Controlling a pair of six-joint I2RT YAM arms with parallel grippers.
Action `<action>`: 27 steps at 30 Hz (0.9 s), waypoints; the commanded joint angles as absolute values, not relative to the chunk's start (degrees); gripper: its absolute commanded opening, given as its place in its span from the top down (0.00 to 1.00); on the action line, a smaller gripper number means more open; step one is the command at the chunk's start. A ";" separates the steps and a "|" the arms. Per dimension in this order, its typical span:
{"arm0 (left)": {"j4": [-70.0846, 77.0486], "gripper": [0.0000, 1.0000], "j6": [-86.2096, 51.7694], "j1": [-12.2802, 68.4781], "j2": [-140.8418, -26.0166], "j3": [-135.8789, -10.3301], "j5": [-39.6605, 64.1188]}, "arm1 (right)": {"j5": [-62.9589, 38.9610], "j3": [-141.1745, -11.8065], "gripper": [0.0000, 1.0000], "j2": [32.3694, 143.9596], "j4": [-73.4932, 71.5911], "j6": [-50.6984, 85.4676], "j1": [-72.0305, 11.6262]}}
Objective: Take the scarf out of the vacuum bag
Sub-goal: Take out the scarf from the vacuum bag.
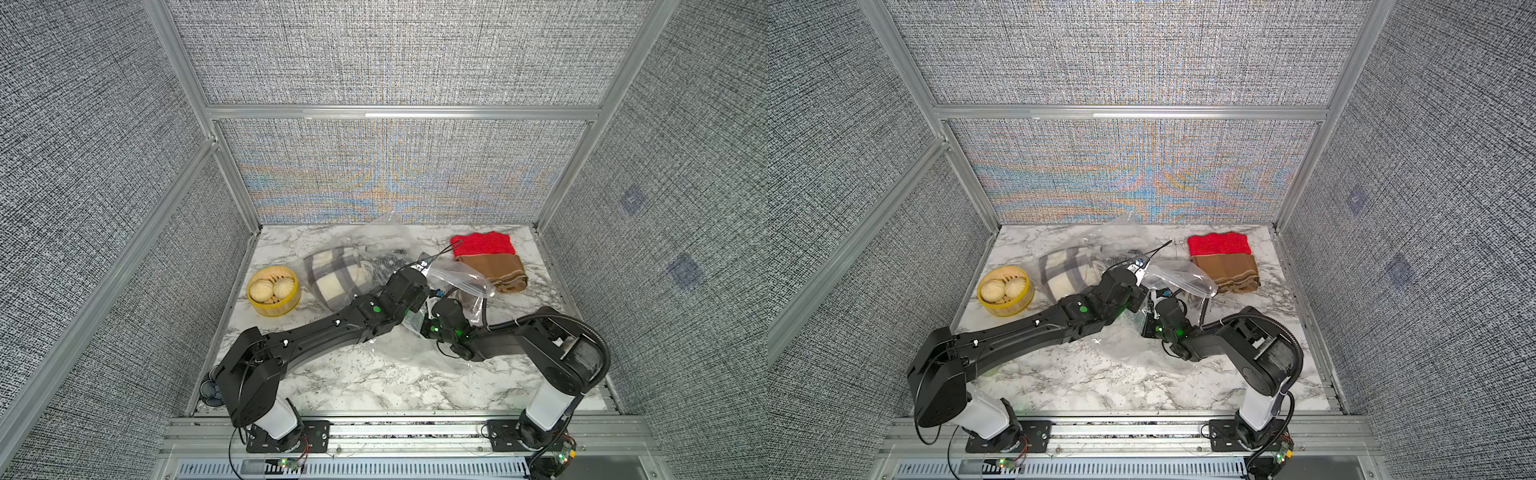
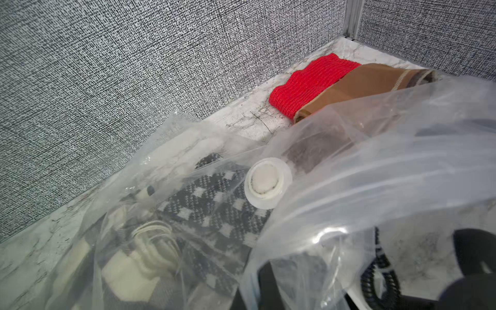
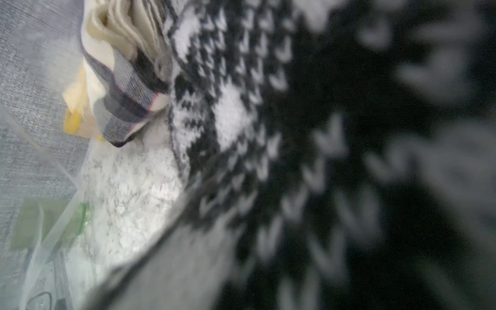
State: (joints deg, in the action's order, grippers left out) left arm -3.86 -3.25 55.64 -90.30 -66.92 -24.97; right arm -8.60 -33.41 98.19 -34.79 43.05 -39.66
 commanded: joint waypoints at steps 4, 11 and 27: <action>-0.96 1.00 -4.25 54.86 -92.81 -66.83 -25.79 | -9.37 -29.50 1.00 90.19 -21.55 38.94 -40.11; -0.96 1.00 -7.62 54.84 -91.73 -65.15 -22.35 | -7.68 -21.00 1.00 79.94 -19.82 39.73 -40.01; 1.92 1.00 -10.61 54.93 -87.00 -60.41 -7.96 | 7.27 -14.87 0.10 52.83 -0.44 43.77 -39.41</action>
State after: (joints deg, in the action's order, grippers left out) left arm 0.56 -9.17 55.05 -87.55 -60.60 -11.51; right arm 1.48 -15.53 53.98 -5.02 41.91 -39.75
